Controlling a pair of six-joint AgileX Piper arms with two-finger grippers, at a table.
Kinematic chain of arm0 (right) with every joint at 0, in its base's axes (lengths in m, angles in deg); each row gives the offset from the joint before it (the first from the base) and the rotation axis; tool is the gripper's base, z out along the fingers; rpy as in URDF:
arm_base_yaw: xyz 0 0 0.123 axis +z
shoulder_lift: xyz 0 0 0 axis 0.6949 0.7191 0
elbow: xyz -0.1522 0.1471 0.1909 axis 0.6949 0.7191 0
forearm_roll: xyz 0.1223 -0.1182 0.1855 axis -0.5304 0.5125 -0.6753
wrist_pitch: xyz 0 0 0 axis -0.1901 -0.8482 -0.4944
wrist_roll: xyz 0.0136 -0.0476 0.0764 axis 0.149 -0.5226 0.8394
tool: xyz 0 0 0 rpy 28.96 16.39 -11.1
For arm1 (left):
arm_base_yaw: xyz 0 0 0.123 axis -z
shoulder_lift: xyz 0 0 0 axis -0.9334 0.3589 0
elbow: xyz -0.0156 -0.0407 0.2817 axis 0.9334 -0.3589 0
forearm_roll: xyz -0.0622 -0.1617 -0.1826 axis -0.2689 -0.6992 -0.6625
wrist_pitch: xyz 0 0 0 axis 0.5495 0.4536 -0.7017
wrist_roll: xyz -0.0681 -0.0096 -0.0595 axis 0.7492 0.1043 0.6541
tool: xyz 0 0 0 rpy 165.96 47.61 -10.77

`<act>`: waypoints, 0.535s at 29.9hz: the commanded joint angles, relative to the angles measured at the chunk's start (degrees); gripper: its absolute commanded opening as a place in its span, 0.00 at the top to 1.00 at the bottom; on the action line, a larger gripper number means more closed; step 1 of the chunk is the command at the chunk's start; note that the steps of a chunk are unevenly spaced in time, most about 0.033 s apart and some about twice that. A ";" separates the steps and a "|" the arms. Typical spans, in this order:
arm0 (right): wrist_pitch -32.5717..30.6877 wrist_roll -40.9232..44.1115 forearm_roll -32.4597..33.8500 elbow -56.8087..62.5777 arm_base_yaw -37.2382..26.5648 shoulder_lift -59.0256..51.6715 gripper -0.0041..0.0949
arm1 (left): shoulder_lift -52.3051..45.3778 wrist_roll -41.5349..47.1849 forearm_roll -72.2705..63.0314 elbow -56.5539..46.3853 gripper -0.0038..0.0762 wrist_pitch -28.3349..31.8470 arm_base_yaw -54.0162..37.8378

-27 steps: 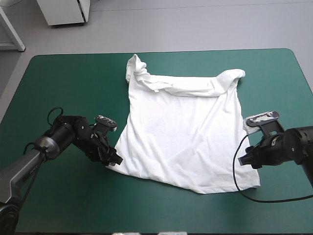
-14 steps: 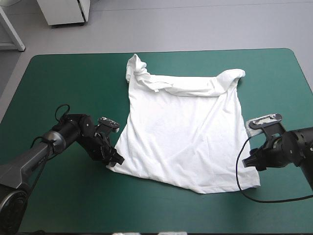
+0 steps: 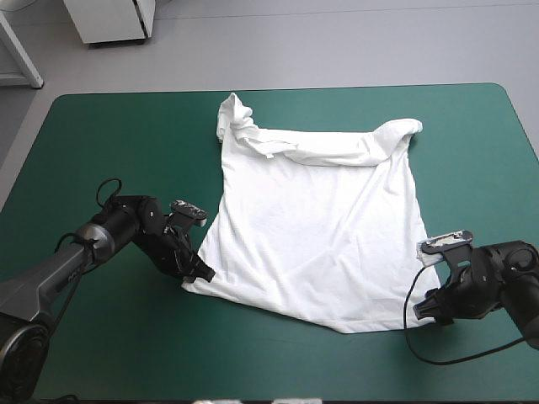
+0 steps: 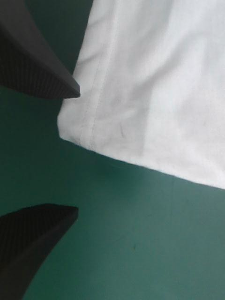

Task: Fold the cloth

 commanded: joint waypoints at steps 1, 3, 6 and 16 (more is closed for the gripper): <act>3.72 0.01 -0.25 -0.54 0.06 1.88 0.35 | -0.30 0.14 -2.16 0.18 0.96 0.92 0.34; 4.90 -0.66 -1.74 -0.54 0.06 3.20 0.35 | -0.30 0.14 -2.16 0.18 0.96 0.81 0.34; 5.71 -0.92 -3.00 -0.54 0.06 6.14 0.35 | -0.30 0.68 -2.30 0.18 0.96 0.81 0.34; 6.84 -0.92 -4.46 -0.54 0.06 12.68 0.55 | -0.30 0.55 -2.58 0.18 0.96 0.81 0.34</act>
